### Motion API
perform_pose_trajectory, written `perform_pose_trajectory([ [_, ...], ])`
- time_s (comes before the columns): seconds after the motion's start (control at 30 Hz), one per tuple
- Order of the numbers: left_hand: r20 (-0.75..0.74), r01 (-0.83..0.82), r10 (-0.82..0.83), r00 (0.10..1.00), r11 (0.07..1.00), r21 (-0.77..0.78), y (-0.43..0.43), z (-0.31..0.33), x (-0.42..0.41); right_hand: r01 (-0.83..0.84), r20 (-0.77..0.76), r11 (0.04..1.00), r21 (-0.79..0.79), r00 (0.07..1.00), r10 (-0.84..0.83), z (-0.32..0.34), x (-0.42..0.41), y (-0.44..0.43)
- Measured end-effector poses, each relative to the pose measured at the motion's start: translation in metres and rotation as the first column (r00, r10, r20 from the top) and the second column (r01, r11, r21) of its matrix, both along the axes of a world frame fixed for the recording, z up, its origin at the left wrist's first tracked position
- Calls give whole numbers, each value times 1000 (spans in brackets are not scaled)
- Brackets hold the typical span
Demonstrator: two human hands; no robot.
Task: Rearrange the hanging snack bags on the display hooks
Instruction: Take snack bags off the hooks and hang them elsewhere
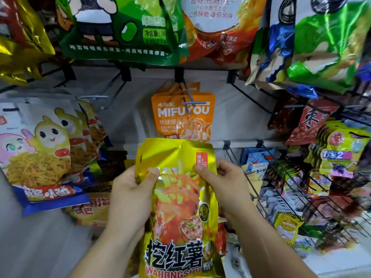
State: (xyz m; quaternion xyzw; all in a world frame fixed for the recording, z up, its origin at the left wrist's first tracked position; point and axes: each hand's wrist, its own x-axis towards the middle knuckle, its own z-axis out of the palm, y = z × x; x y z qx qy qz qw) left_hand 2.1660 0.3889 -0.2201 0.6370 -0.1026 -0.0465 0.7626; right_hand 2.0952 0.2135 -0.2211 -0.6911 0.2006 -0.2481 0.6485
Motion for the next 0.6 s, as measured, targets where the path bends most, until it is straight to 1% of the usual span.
perform_pose_trajectory([
  [0.07, -3, 51, -51, 999, 999, 13, -11, 1, -2, 45, 1, 999, 21, 999, -45, 0, -6, -10],
  [0.17, -20, 79, -78, 997, 996, 29, -27, 2, -5, 74, 1, 997, 30, 997, -74, -1, -17, -28],
  [0.33, -23, 92, -91, 996, 995, 45, -58, 4, -17, 85, 15, 991, 101, 996, -87, -8, -34, -59],
  [0.47, -30, 89, -88, 996, 995, 44, -80, 5, -27, 56, 35, 984, 172, 997, -63, -11, -47, -84],
  [0.53, -17, 93, -92, 996, 994, 49, -90, 7, -31, 52, 28, 986, 162, 998, -57, -11, -53, -98],
  [0.6, -12, 75, -75, 997, 996, 55, -99, 8, -34, 83, 26, 988, 131, 996, -87, -9, -58, -111],
])
